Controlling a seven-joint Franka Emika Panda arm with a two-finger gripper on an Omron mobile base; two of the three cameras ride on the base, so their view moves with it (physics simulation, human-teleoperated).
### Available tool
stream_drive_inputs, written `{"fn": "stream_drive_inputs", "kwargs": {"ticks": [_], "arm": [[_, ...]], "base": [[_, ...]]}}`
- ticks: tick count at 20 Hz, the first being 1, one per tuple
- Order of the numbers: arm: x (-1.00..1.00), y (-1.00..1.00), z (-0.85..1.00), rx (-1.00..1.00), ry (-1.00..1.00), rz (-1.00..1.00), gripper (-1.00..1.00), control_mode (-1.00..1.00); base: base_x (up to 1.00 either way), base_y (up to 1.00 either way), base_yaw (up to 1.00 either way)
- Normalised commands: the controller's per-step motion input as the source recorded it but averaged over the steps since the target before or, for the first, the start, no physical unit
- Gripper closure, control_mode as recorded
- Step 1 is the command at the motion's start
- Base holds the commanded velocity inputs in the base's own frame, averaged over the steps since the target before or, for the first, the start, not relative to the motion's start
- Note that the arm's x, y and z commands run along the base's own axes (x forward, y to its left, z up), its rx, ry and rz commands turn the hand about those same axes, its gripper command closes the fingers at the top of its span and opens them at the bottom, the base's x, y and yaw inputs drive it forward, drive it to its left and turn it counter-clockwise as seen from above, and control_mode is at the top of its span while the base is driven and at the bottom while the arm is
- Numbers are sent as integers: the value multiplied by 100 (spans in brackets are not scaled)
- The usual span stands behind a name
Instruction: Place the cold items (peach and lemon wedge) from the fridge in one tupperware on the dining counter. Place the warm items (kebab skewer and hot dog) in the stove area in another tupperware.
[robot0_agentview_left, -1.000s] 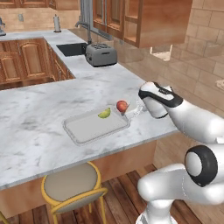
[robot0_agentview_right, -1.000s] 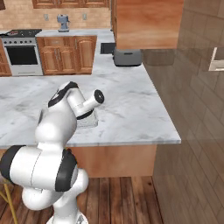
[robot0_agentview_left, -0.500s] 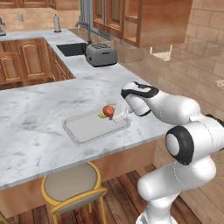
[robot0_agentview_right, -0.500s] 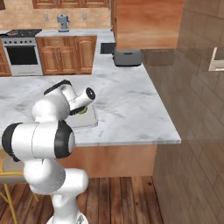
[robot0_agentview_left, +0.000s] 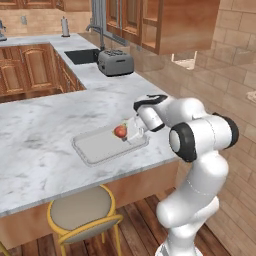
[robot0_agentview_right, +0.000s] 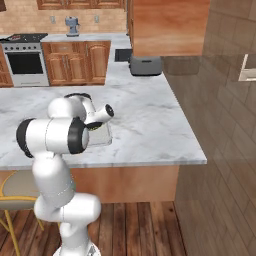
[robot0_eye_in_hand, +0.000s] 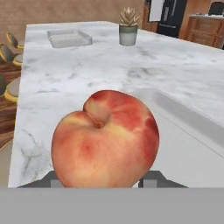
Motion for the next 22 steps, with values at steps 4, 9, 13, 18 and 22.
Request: {"fn": "stream_drive_inputs", "kwargs": {"ticks": [4,9,13,18,22], "arm": [[58,23,-48,-4,0,12,100,-100],[61,44,-34,-5,0,7,100,-100],[50,37,-22,-3,-3,3,100,-100],[30,17,-18,-1,-7,4,100,-100],[18,9,-15,0,-8,5,100,-100]], "base": [[0,0,0],[0,0,0],[0,0,0],[0,0,0],[0,0,0]]}}
